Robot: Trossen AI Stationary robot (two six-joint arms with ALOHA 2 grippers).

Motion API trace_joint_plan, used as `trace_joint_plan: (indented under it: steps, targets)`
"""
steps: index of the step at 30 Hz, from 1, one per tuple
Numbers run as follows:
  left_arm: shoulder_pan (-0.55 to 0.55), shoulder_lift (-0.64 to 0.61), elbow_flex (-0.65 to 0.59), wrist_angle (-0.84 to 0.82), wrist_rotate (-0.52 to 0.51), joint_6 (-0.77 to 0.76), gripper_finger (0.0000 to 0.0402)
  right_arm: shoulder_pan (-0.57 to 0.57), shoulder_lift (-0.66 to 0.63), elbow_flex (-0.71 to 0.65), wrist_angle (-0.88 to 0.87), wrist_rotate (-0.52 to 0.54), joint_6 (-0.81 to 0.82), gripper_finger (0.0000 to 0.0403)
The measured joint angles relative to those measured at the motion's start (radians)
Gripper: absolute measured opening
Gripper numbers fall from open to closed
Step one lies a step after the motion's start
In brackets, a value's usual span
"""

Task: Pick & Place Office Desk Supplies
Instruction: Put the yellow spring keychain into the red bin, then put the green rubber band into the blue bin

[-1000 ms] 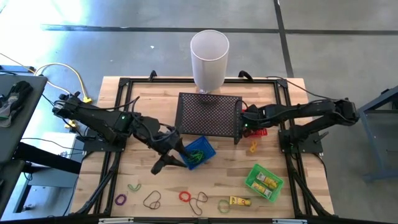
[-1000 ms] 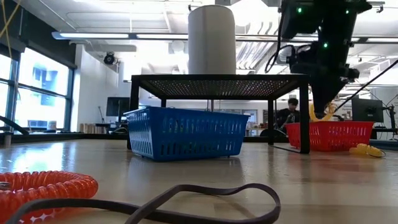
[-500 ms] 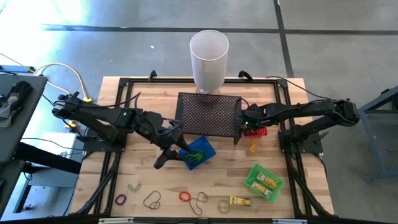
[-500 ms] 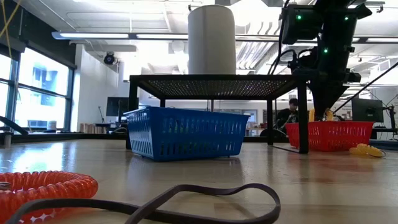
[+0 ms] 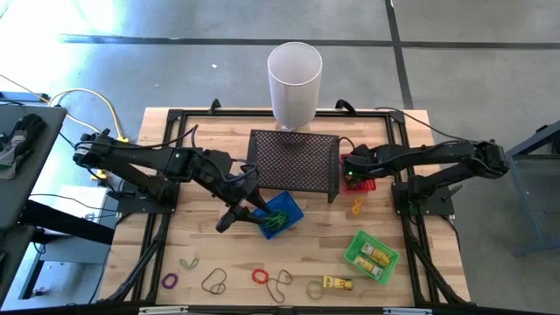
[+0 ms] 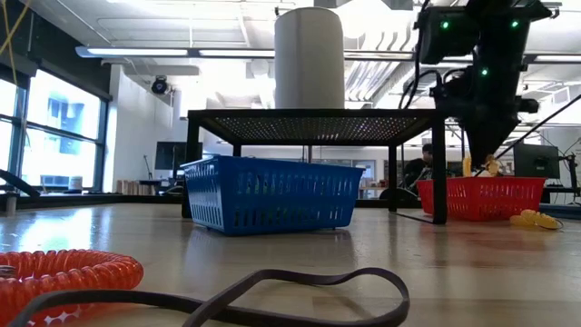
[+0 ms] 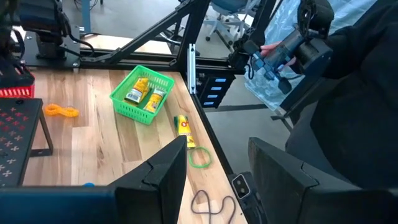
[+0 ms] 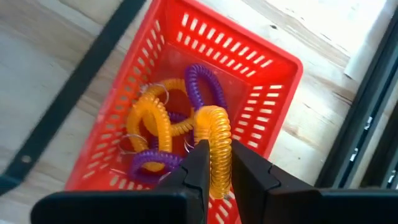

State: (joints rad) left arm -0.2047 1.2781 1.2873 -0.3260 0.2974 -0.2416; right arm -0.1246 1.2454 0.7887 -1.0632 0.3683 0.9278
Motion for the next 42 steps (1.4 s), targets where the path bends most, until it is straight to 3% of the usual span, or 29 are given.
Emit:
trace_joint_plan:
  steps: [10, 32, 37, 42]
  targets:
    - [0.0, 0.0, 0.0, -0.004, 0.0, -0.002, 0.0165, 0.0, -0.146, 0.002, 0.005, -0.008, 0.038, 0.0047]
    - [0.0, 0.0, 0.0, -0.057, -0.007, -0.001, 0.0165, 0.0, -0.142, 0.002, 0.003, 0.054, -0.043, 0.006]
    - [0.0, 0.0, 0.0, -0.062, -0.007, -0.001, 0.0165, 0.0, -0.142, 0.002, 0.006, 0.029, -0.045, 0.0091]
    - [0.0, 0.0, 0.0, -0.063, -0.007, -0.001, 0.0165, 0.0, -0.142, 0.002, 0.005, -0.008, -0.031, 0.0158]
